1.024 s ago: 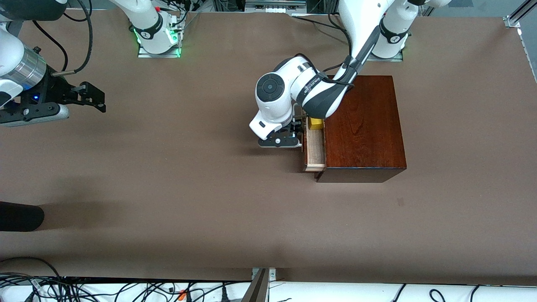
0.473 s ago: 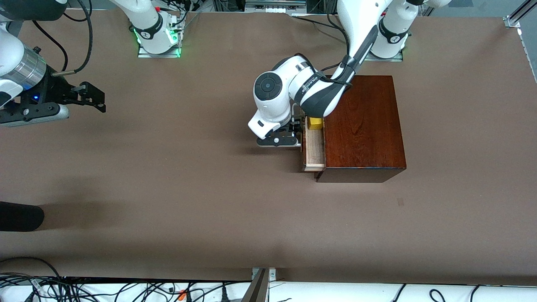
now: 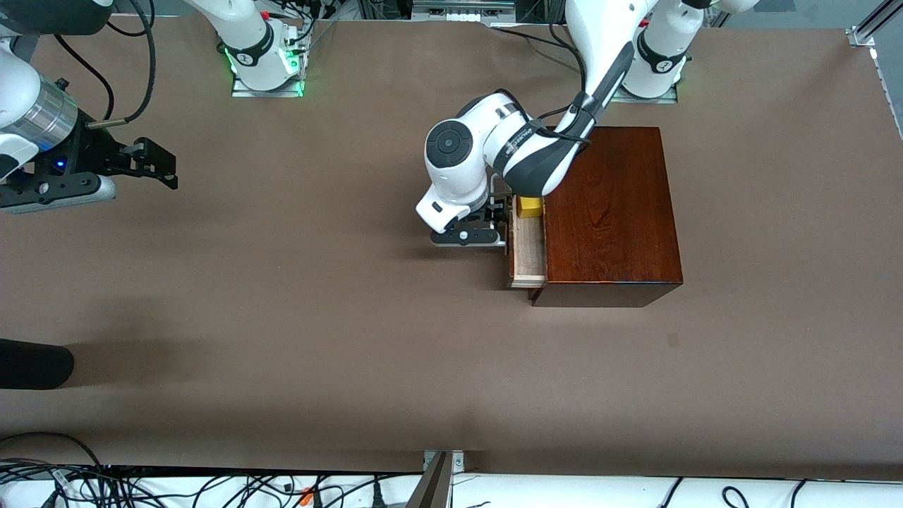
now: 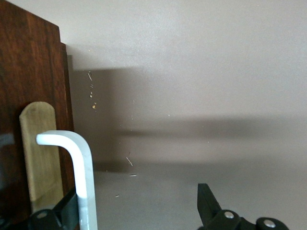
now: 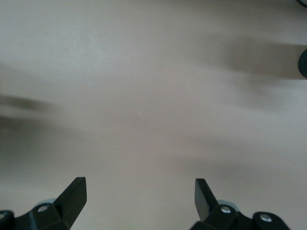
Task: Open drawer, take yellow block, close drawer
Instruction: 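Pull the drawer handle outward with the left gripper to open it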
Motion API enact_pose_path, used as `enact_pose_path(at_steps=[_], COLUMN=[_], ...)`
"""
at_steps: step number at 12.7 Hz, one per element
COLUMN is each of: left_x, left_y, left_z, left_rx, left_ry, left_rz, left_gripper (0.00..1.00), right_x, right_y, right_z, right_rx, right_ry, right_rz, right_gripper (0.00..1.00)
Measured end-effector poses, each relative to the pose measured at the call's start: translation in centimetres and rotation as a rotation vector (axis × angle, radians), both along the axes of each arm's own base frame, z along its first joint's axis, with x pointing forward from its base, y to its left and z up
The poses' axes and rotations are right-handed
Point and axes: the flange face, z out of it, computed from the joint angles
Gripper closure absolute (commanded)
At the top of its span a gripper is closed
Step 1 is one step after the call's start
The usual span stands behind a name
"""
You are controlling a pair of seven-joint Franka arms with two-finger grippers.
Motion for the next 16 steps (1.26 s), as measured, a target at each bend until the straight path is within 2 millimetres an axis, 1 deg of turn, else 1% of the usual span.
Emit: enact_pose_path(at_steps=[9,16], left_x=[-0.11,0.15], left_y=[-0.12,-0.17], left_z=[-0.07,0.36], left_rx=[0.008,0.009], left_ry=[-0.003,0.017], left_rz=[-0.001,0.017], left_gripper=[0.0,0.0], right_x=[0.04,0.05], right_y=[-0.28,-0.34], right_z=[-0.04,-0.04], right_rx=[0.0,0.0], right_ry=[0.001,0.001], right_rz=[-0.005,-0.006], right_gripper=[0.0,0.0])
